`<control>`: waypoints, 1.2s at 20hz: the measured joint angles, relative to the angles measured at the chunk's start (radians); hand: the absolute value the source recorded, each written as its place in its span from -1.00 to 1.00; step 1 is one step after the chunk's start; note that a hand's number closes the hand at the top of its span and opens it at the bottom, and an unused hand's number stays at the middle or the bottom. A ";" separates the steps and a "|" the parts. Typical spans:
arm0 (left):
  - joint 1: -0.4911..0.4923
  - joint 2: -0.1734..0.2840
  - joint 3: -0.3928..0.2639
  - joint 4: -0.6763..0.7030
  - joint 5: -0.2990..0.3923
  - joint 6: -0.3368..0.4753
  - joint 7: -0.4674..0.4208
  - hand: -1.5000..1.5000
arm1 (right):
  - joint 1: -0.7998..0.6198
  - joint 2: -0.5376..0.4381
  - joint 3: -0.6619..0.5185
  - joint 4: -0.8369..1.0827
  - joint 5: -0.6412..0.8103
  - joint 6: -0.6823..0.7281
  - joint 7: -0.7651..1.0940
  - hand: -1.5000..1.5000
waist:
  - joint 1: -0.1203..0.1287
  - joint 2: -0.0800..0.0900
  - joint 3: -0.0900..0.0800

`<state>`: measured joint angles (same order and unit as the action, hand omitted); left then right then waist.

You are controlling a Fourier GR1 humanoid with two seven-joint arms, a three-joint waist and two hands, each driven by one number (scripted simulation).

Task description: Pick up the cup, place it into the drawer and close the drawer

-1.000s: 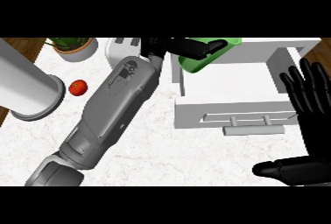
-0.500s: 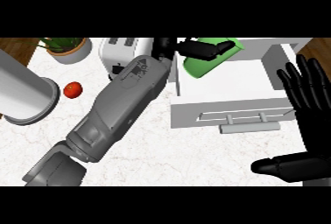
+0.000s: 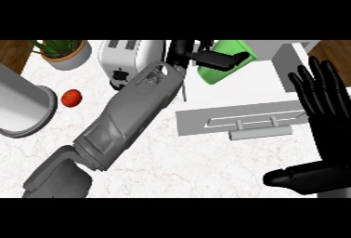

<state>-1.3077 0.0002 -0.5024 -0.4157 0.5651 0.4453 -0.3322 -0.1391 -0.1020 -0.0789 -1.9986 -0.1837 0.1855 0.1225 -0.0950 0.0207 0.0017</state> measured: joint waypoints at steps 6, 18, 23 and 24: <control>0.004 0.000 -0.085 0.016 0.021 0.044 0.009 -1.00 | -0.012 0.008 0.007 0.008 -0.012 0.007 -0.009 -1.00 | -0.016 0.004 0.000; -0.012 0.000 -0.025 -0.062 0.178 -0.017 -0.108 -1.00 | -0.003 -0.002 -0.024 -0.026 -0.120 0.031 0.036 -1.00 | 0.019 -0.005 -0.001; 0.025 0.001 0.023 -0.128 0.203 -0.037 -0.116 -1.00 | 0.031 -0.032 -0.046 -0.058 -0.159 0.067 0.048 1.00 | 0.064 -0.017 -0.001; 0.035 0.010 0.033 -0.147 0.205 -0.039 -0.111 -1.00 | 0.032 -0.034 -0.037 -0.060 -0.146 0.072 0.046 1.00 | 0.072 -0.019 -0.001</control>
<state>-1.2728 0.0106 -0.4698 -0.5631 0.7701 0.4065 -0.4431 -0.1074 -0.1362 -0.1157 -2.0586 -0.3301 0.2572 0.1688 -0.0229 0.0018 0.0004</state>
